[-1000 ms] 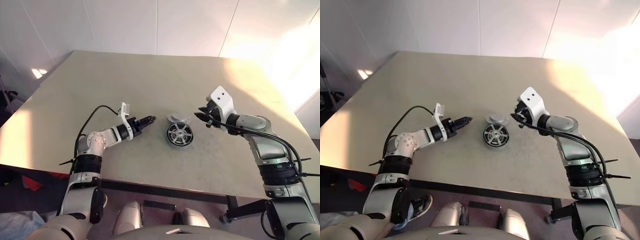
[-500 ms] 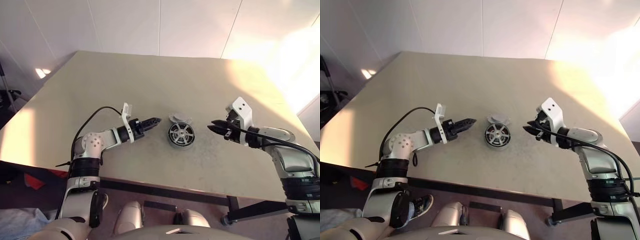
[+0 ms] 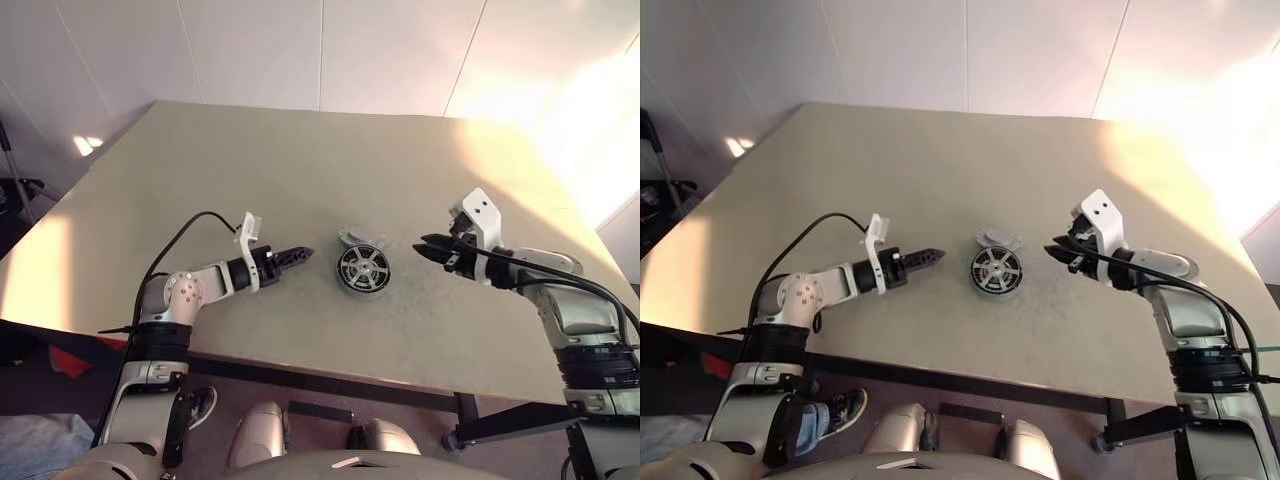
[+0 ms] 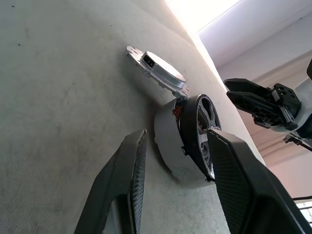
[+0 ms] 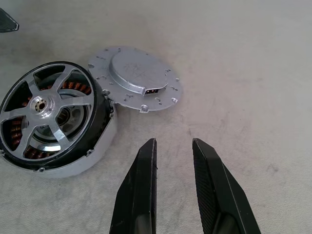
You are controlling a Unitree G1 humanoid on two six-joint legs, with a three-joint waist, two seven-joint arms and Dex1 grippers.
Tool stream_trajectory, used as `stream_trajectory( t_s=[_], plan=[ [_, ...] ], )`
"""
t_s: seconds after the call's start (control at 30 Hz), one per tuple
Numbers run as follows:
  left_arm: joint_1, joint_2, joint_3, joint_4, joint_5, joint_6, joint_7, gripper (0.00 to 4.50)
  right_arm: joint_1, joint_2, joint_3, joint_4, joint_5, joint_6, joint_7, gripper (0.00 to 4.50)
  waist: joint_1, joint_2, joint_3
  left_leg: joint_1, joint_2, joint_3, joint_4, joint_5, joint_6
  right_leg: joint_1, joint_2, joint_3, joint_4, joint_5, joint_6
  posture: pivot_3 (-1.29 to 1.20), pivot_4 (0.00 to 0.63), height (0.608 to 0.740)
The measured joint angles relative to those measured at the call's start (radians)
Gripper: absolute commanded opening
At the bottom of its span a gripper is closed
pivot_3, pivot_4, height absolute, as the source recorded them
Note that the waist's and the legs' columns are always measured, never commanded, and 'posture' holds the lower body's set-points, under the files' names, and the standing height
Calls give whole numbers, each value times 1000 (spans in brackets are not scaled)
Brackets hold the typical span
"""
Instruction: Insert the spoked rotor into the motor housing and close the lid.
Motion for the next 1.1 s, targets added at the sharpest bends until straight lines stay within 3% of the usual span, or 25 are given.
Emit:
stream_trajectory(
  t_s=[1.1],
  plan=[
    [5,-59,-16,52,40,-71,-10,2102,-57,-3,35,64,-20,-17,1,1264,0,0,0,0,0,0,0,0,0,0,0,0,0,0,0,0,0,740]
  ],
)
